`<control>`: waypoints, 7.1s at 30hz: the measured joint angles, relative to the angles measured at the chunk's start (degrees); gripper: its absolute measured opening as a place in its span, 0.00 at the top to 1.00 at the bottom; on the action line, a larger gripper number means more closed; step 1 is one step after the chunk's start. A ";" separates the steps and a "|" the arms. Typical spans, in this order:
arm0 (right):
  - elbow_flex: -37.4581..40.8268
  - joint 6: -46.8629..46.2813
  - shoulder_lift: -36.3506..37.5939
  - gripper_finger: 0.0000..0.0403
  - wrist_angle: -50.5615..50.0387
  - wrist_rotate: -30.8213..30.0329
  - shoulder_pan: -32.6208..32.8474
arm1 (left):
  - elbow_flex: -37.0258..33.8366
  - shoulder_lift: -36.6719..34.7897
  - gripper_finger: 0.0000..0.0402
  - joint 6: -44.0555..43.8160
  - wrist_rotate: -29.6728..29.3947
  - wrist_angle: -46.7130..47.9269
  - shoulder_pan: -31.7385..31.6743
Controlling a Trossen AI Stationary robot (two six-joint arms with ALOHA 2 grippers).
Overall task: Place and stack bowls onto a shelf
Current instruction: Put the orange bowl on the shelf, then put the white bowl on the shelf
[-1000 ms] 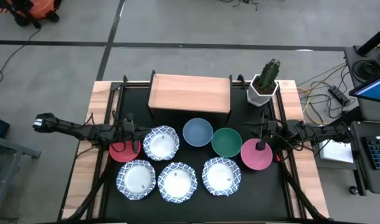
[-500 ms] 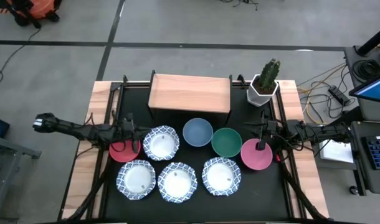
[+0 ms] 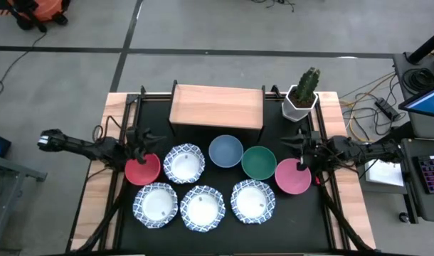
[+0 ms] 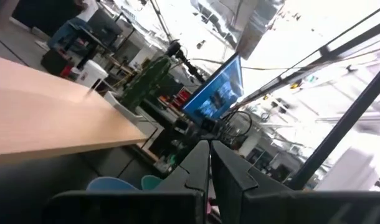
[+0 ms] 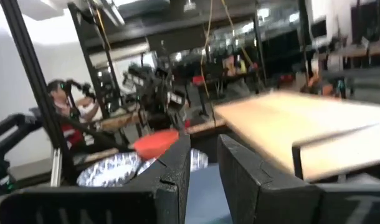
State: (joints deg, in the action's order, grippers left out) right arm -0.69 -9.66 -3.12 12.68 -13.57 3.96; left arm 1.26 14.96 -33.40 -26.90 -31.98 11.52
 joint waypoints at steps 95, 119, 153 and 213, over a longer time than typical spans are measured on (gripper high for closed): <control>-33.27 12.80 -22.16 0.83 -20.93 -5.96 -7.64 | 54.21 70.42 1.00 -40.96 25.95 101.68 3.28; -33.27 14.41 -22.22 0.83 -20.93 -5.98 -7.63 | 89.06 70.36 1.00 26.91 -2.84 95.78 3.44; -33.24 16.32 -22.20 0.83 -22.28 -6.00 -7.62 | 88.96 84.00 1.00 44.86 -1.06 96.47 -27.55; -33.75 0.94 -26.34 0.83 -19.26 -4.90 -7.62 | 52.49 49.39 0.70 22.83 -13.42 54.45 12.49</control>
State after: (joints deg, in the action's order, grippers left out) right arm -34.44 -8.73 -29.46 -6.58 -18.47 -3.66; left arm 53.75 64.35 -10.57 -40.33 22.48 24.00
